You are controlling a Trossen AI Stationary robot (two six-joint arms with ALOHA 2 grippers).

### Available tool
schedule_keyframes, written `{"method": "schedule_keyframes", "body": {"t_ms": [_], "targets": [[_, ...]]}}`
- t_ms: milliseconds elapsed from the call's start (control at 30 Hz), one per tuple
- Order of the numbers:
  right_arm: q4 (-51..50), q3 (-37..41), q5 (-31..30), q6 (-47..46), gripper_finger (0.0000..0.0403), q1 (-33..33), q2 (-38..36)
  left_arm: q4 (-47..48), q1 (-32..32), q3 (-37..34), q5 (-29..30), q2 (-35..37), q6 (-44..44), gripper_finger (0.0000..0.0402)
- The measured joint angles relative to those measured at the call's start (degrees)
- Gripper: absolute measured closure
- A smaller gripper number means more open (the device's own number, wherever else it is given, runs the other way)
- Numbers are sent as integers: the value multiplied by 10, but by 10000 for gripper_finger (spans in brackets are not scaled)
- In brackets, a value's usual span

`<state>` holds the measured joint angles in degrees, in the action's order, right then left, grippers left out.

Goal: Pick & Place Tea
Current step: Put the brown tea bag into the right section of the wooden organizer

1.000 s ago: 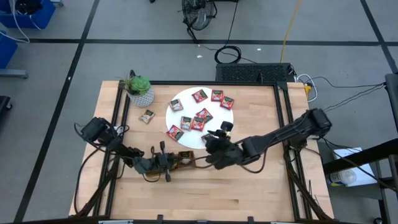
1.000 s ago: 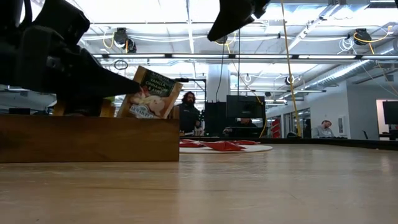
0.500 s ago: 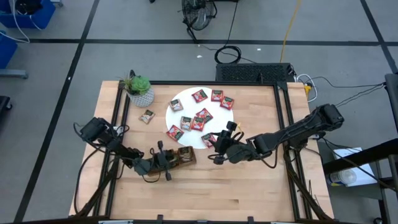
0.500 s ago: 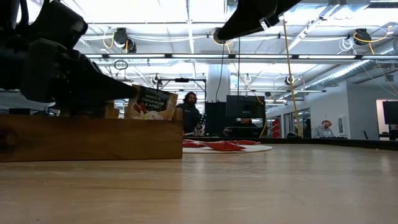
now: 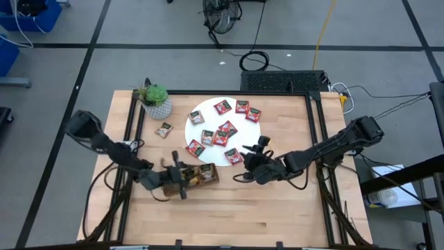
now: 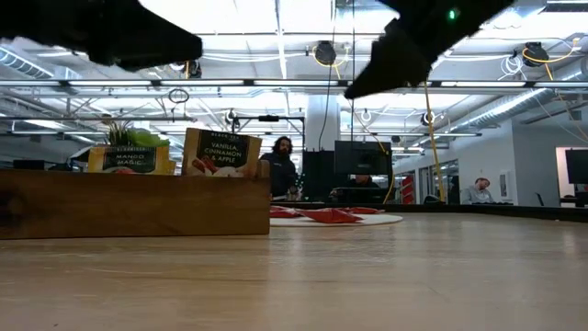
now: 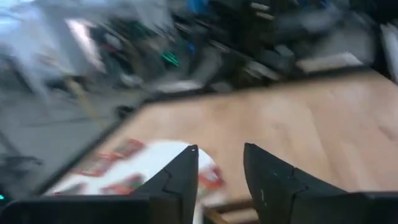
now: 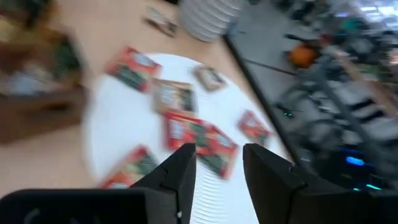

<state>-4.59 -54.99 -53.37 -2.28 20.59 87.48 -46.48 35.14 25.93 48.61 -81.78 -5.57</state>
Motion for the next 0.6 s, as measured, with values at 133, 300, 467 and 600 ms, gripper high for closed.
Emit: {"method": "schedule_keyframes", "body": {"t_ms": [133,300,467,600], "targets": [[1,15,-56,4,284,-9,-9,309,-40,114,-125,16,93,335],[1,25,-68,-13,284,-23,-10,533,-62,260,-240,-39,152,395],[52,49,-67,-5,284,-30,-10,633,-62,363,-283,-133,159,399],[103,60,-65,31,284,-27,-18,691,-81,412,-299,-211,172,399]]}}
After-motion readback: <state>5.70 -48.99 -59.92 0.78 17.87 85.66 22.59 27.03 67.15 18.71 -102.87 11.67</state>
